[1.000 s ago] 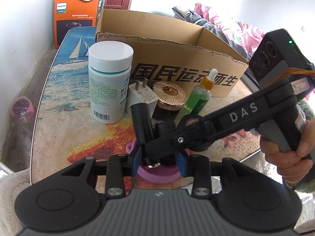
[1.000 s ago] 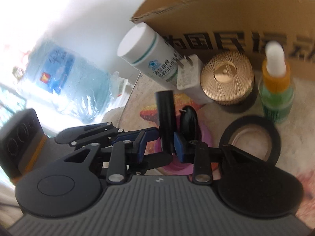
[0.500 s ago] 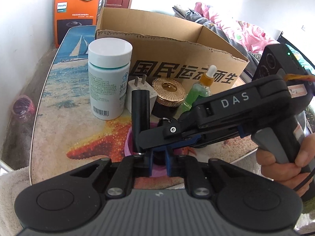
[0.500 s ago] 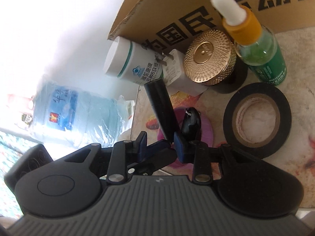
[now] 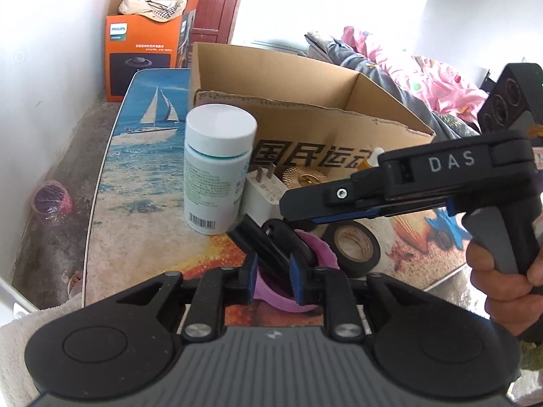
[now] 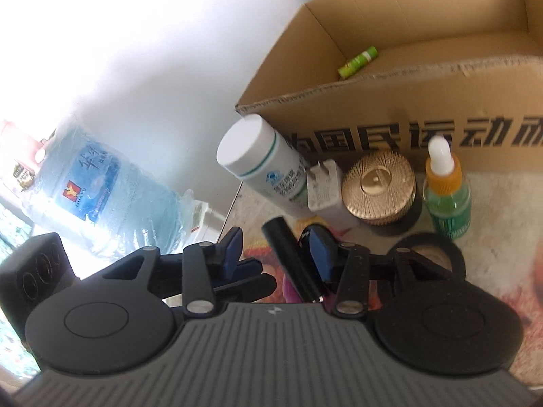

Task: Organize rigid objects
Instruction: 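Grasp a black cylinder from the pink cup with the right gripper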

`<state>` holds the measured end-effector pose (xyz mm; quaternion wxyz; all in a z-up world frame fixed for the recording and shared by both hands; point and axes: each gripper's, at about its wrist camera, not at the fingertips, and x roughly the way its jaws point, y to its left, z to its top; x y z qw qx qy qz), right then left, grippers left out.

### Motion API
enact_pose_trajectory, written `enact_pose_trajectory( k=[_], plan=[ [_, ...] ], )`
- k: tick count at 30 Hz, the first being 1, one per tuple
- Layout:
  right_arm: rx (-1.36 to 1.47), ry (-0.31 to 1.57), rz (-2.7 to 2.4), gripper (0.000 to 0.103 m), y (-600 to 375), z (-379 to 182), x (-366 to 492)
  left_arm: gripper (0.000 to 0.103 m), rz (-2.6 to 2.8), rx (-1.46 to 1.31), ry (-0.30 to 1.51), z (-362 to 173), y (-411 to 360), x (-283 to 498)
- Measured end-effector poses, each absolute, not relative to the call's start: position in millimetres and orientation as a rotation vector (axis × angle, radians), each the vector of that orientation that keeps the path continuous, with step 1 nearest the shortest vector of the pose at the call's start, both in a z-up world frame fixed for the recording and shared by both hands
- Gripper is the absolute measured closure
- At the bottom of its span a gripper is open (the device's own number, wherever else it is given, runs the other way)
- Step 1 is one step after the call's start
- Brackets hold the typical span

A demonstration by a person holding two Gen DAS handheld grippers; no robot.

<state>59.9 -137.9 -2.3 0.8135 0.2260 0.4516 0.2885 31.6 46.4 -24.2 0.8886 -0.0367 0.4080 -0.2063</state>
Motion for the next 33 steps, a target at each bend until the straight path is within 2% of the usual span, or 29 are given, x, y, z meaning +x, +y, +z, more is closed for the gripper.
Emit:
enact_pose_trajectory(
  k=[10, 18, 25, 27, 29, 33],
  plan=[
    [0.465, 0.984, 0.626, 0.058, -131, -7, 66, 0.067, -0.443, -0.186, 0.899, -37, 60, 43],
    [0.462, 1.018, 0.614, 0.057, -127, -23, 63, 0.068, -0.463, -0.198, 0.866, -47, 50, 47],
    [0.528, 1.015, 0.613, 0.057, -132, -32, 65, 0.074, -0.467, -0.152, 0.808, -46, 42, 42],
    [0.539, 1.008, 0.622, 0.062, -134, -32, 64, 0.077, -0.479, -0.143, 0.787, -43, 42, 38],
    [0.570, 1.001, 0.642, 0.068, -138, -33, 63, 0.089, -0.510, -0.140, 0.767, -39, 42, 35],
    [0.572, 1.009, 0.627, 0.069, -141, -37, 64, 0.091, -0.513, -0.105, 0.770, -41, 34, 35]
  ],
)
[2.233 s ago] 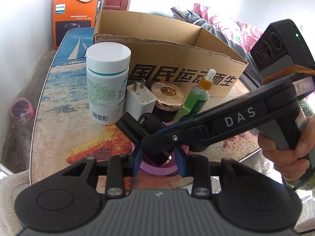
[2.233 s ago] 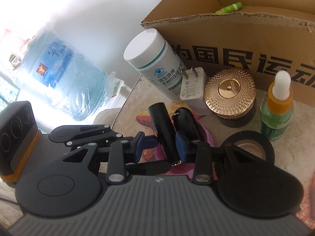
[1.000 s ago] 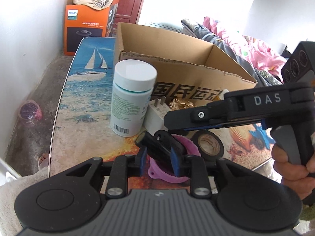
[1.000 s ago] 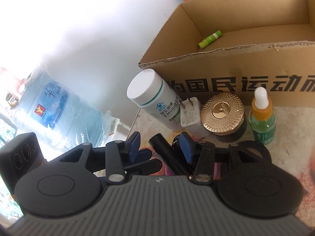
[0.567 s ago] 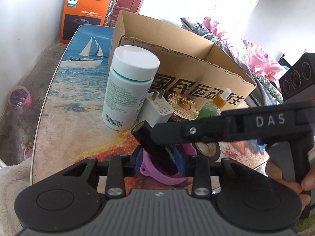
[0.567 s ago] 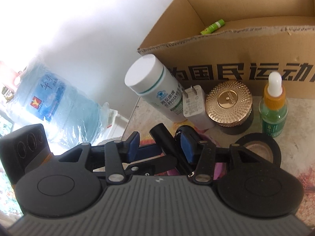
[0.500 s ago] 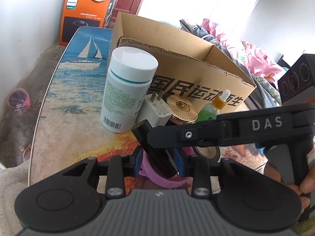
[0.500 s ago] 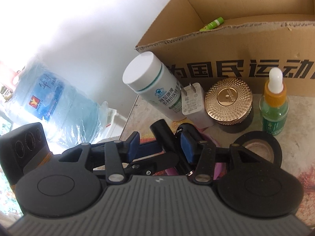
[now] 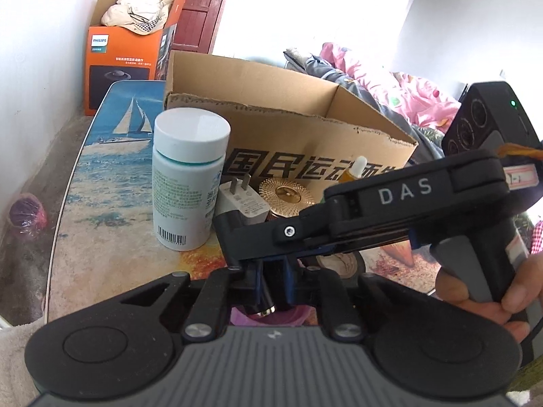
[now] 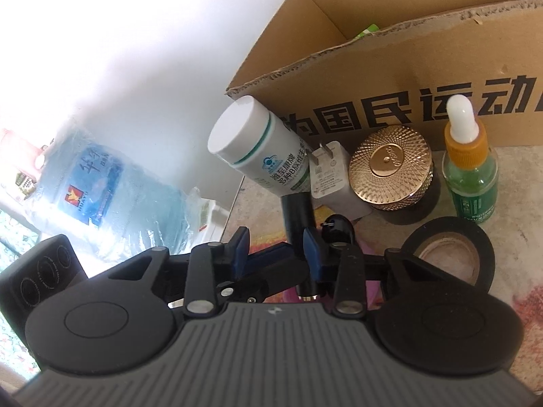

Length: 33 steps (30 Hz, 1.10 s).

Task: Organize rigid objects
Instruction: 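Grasp a black cylinder from the pink cup with the right gripper, then carry the black cylinder into the box and open the right gripper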

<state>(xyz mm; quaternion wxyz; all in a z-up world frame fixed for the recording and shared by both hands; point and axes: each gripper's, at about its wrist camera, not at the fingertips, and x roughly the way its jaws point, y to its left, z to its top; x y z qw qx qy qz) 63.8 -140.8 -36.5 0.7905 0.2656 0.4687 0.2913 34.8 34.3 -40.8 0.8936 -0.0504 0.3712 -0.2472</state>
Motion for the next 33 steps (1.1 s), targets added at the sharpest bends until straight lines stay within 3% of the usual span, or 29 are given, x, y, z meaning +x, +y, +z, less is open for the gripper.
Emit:
enact_pose_trajectory(
  k=[5, 10, 13, 20, 33],
  plan=[
    [0.576, 0.994, 0.615, 0.069, -146, -32, 64, 0.088, -0.509, -0.107, 0.786, -39, 36, 36],
    [0.524, 0.941, 0.602, 0.068, -148, -16, 65, 0.073, -0.471, -0.118, 0.763, -31, 47, 36],
    [0.481, 0.932, 0.598, 0.060, -142, -12, 68, 0.065, -0.460, -0.126, 0.783, -33, 50, 44],
    [0.450, 0.960, 0.581, 0.058, -131, -18, 80, 0.065, -0.501, -0.186, 0.848, -50, 55, 67],
    [0.439, 0.970, 0.588, 0.061, -119, -26, 81, 0.080, -0.557, -0.151, 0.767, -49, 45, 60]
  ],
)
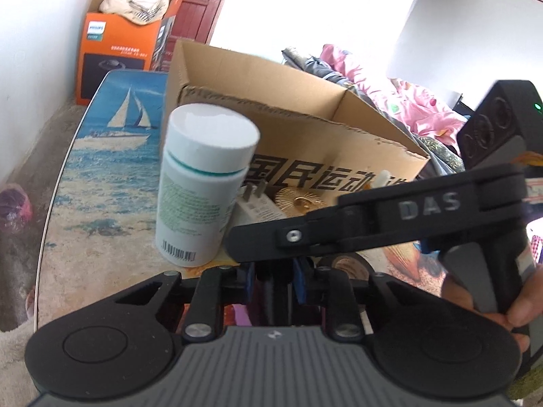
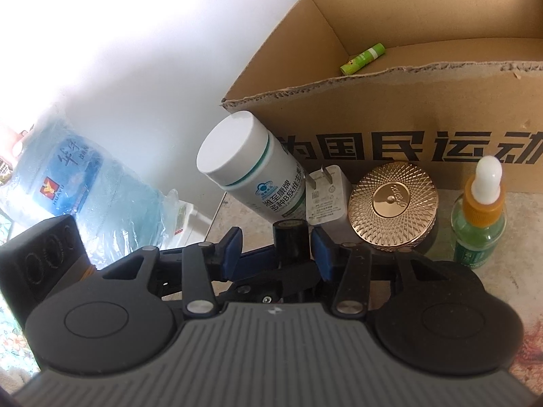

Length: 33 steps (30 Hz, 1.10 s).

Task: Organize rigid objects
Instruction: 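Carry the black cylinder into the box and open the right gripper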

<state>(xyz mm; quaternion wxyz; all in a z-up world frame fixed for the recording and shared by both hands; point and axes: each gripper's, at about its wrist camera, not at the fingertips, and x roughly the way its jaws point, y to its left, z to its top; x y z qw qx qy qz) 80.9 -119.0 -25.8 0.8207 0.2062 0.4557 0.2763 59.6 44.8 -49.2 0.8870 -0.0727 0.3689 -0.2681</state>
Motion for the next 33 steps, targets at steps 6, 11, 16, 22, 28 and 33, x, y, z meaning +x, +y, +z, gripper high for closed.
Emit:
enact_pose_trajectory(
  k=[6, 11, 16, 22, 28, 33],
  plan=[
    [0.458, 0.945, 0.566, 0.077, -125, -23, 73, 0.080, -0.540, -0.107, 0.735, -44, 39, 53],
    [0.441, 0.889, 0.565, 0.079, -128, -7, 59, 0.080, -0.530, -0.088, 0.695, -30, 36, 42],
    [0.419, 0.798, 0.591, 0.079, -129, 34, 49, 0.080, -0.519, -0.077, 0.626, 7, 38, 34],
    [0.319, 0.603, 0.629, 0.079, -128, 109, 65, 0.080, -0.493, -0.035, 0.493, 77, 35, 54],
    [0.347, 0.666, 0.626, 0.080, -137, 129, 148, 0.080, -0.462, -0.037, 0.574, 103, 21, 126],
    [0.449, 0.884, 0.597, 0.080, -143, 84, 216, 0.080, -0.442, -0.062, 0.747, 63, 14, 185]
  ],
)
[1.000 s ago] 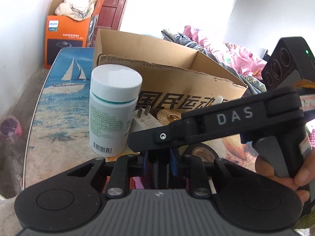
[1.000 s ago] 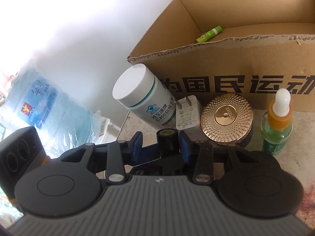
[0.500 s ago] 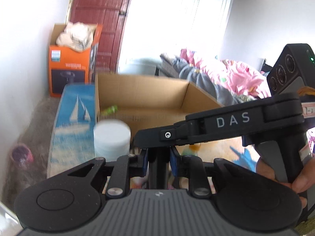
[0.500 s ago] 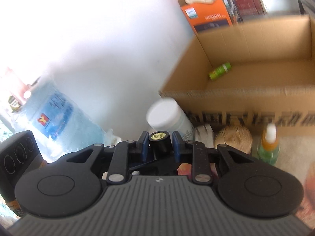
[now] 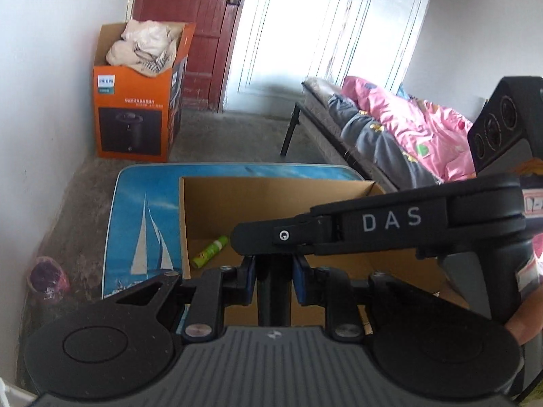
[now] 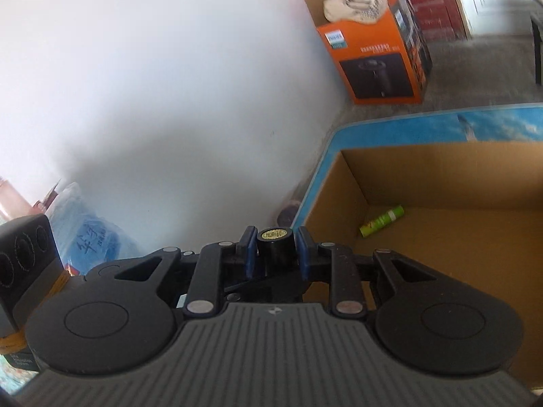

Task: Organize rigid objects
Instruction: 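Carry the black cylinder into the box and open the right gripper, then return the right gripper and grasp the second black cylinder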

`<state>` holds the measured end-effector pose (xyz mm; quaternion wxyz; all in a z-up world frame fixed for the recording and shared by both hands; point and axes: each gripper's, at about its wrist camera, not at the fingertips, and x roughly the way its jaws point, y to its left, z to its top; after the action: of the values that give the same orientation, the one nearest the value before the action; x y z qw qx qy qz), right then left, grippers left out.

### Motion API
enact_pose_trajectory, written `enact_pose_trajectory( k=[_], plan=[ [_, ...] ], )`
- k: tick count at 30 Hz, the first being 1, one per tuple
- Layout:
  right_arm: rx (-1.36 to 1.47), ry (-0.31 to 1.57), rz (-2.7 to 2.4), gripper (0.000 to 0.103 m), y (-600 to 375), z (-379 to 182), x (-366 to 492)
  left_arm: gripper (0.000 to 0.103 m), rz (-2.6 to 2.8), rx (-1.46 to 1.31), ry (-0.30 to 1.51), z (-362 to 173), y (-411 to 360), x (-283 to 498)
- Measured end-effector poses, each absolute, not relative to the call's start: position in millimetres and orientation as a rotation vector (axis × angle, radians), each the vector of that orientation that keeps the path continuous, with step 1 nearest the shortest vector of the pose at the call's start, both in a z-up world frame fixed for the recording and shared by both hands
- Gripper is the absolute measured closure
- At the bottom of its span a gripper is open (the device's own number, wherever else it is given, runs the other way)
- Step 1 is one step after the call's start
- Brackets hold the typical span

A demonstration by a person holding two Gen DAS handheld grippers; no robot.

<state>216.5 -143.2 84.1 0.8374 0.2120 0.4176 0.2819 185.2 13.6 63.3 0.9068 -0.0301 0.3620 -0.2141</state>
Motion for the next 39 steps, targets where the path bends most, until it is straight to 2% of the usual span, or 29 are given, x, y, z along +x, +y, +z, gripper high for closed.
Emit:
enact_pose_trajectory(
  k=[8, 18, 21, 23, 24, 33, 39],
  plan=[
    [0.539, 1.127, 0.592, 0.080, -150, 19, 265, 0.080, -0.419, -0.035, 0.888, 19, 15, 206],
    [0.454, 1.271, 0.550, 0.079, -123, -17, 292, 0.079, -0.410, -0.008, 0.837, 26, 16, 197],
    [0.456, 1.259, 0.556, 0.073, -120, -15, 295, 0.079, -0.413, -0.019, 0.804, 34, 19, 189],
    [0.454, 1.213, 0.545, 0.051, -122, -7, 295, 0.078, -0.413, -0.027, 0.775, 42, 22, 179],
    [0.447, 1.181, 0.542, 0.049, -124, -1, 292, 0.076, -0.416, -0.034, 0.760, 45, 24, 173],
    [0.528, 0.913, 0.600, 0.048, -169, 70, 224, 0.073, -0.472, -0.081, 0.641, 74, 39, 107],
    [0.563, 0.792, 0.636, 0.049, -207, 103, 143, 0.073, -0.538, -0.088, 0.668, 67, 42, 63]
  ],
)
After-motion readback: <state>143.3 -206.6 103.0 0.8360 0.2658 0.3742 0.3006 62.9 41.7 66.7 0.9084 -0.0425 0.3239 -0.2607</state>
